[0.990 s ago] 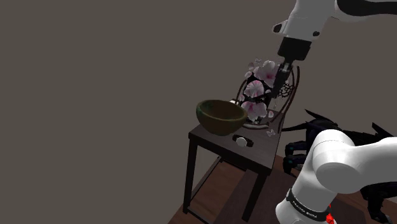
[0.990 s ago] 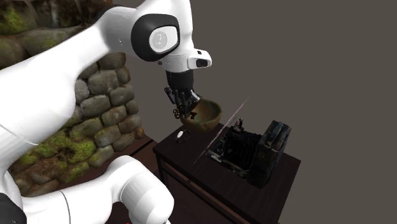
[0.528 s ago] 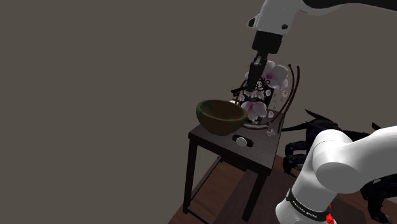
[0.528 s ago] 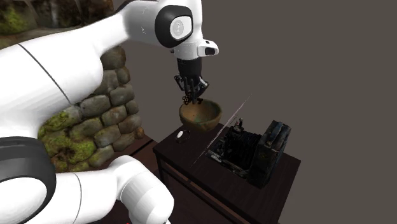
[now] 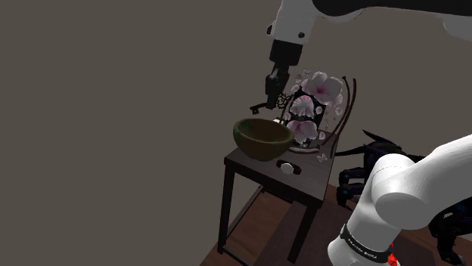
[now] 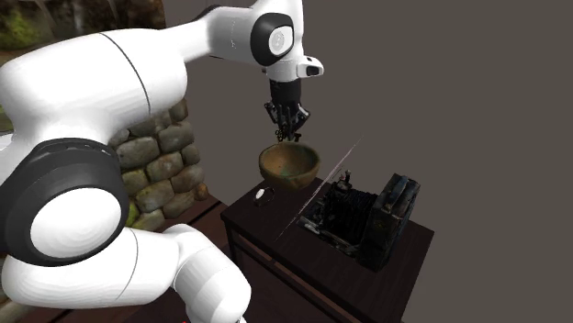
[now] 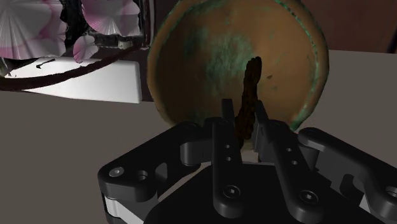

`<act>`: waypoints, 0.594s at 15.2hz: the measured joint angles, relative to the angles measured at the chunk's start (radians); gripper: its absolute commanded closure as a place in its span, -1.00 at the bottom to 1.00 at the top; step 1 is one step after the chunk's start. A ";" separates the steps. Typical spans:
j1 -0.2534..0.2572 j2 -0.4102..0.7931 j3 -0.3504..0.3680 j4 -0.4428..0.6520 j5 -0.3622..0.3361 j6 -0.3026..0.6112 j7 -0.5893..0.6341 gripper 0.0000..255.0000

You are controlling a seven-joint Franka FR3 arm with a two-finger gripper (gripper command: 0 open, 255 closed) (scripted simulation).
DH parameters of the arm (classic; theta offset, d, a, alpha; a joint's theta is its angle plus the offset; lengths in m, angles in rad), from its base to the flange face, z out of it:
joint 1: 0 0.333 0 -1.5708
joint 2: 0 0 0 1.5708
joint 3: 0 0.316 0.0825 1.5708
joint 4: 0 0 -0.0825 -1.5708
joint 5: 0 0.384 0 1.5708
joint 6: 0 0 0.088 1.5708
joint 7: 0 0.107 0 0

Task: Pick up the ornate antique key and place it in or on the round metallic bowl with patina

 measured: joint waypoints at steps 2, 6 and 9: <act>0.001 -0.006 0.003 -0.034 0.002 0.028 0.001 1.00; 0.004 -0.020 0.006 -0.097 0.006 0.077 0.000 1.00; 0.004 -0.028 0.006 -0.142 0.008 0.114 -0.003 1.00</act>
